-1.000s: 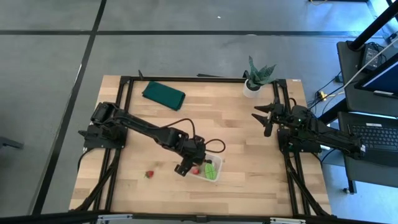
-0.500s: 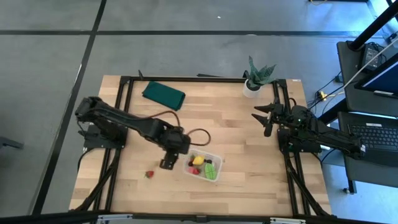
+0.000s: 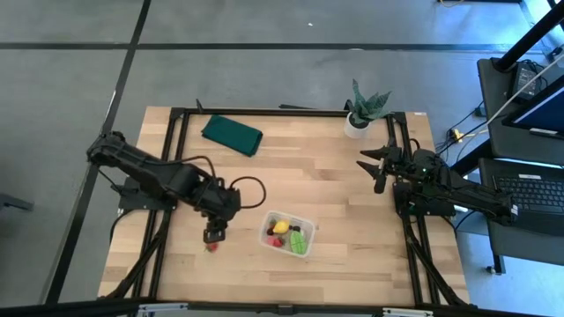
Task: Pick and placing Produce into tupperware
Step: Put the strawberry into the transparent bin
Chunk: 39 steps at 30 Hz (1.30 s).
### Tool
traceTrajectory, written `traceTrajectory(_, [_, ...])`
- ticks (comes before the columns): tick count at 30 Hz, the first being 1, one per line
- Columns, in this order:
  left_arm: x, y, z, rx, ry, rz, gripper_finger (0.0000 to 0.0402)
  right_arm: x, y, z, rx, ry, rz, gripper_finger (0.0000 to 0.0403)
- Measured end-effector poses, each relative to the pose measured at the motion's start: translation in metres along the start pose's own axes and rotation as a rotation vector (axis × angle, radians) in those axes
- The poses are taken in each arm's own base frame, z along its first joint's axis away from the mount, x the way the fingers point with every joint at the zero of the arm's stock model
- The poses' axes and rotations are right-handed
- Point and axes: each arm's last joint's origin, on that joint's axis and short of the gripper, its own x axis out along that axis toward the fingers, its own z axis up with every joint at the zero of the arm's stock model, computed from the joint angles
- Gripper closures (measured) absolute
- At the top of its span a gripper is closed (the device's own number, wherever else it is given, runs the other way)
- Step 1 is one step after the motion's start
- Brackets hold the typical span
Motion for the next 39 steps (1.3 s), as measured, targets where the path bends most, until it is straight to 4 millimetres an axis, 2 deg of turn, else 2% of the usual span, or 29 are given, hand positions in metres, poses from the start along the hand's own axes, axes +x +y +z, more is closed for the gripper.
traceTrajectory(6, [0.0, -0.002, -0.014, -0.023, 0.072, 0.103, 0.0179, 0.0, 0.0, 0.0, 0.0, 0.0, 0.0, 0.021])
traceTrajectory(15, [0.0, -0.013, -0.024, -0.114, 0.084, 0.105, 0.0105, 0.0, 0.0, 0.0, 0.003, -0.001, 0.0, 0.021])
traceTrajectory(19, [0.0, -0.025, -0.03, -0.15, 0.069, 0.07, 0.0085, 0.0, 0.0, 0.0, 0.003, -0.001, 0.0, 0.021])
traceTrajectory(27, [-0.001, -0.051, -0.033, -0.196, -0.017, -0.071, 0.0086, 0.0, 0.0, 0.0, 0.001, -0.001, 0.0, 0.021])
traceTrajectory(34, [-0.002, -0.055, -0.03, -0.199, -0.062, -0.111, 0.0083, 0.0, 0.0, 0.0, -0.023, -0.001, 0.0, 0.021])
traceTrajectory(39, [0.004, -0.054, -0.031, -0.227, -0.038, -0.052, 0.0093, 0.0, 0.0, 0.0, -0.023, -0.001, -0.001, 0.021])
